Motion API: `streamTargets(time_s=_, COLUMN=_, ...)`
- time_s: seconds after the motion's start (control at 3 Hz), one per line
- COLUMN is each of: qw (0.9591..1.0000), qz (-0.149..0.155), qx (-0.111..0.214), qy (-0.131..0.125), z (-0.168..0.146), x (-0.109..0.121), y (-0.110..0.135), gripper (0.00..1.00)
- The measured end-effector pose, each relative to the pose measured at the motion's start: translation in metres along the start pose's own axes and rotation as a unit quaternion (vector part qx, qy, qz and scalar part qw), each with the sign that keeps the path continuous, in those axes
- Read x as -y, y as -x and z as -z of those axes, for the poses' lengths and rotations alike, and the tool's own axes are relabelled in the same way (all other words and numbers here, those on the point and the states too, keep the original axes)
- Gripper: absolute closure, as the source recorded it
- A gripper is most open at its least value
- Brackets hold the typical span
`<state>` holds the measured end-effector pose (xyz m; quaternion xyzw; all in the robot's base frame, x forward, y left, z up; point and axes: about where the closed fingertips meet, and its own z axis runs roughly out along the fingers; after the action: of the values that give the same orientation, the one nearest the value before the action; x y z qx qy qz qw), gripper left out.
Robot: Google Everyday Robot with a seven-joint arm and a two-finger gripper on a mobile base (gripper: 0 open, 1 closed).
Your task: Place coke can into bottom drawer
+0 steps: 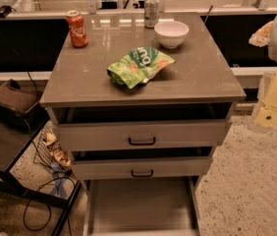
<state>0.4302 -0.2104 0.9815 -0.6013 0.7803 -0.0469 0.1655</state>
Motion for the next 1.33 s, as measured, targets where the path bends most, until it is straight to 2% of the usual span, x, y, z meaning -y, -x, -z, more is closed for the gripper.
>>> streamTargets(time_s=0.33, qw=1.0, qz=0.0, qx=0.0, qy=0.0, z=0.0, x=0.0, y=0.0, gripper=0.0)
streamTargets(time_s=0.67, qw=0.9999, qz=-0.001, qx=0.012, qy=-0.011, z=0.002, x=0.006, y=0.004, gripper=0.0)
streamTargets(time_s=1.0, qw=0.992, qz=-0.03, qx=0.107, qy=-0.059, z=0.002, x=0.047, y=0.023, gripper=0.0)
streamTargets(time_s=1.33, qw=0.9687, qz=-0.079, qx=0.22, qy=-0.085, z=-0.008, x=0.091, y=0.042, gripper=0.0)
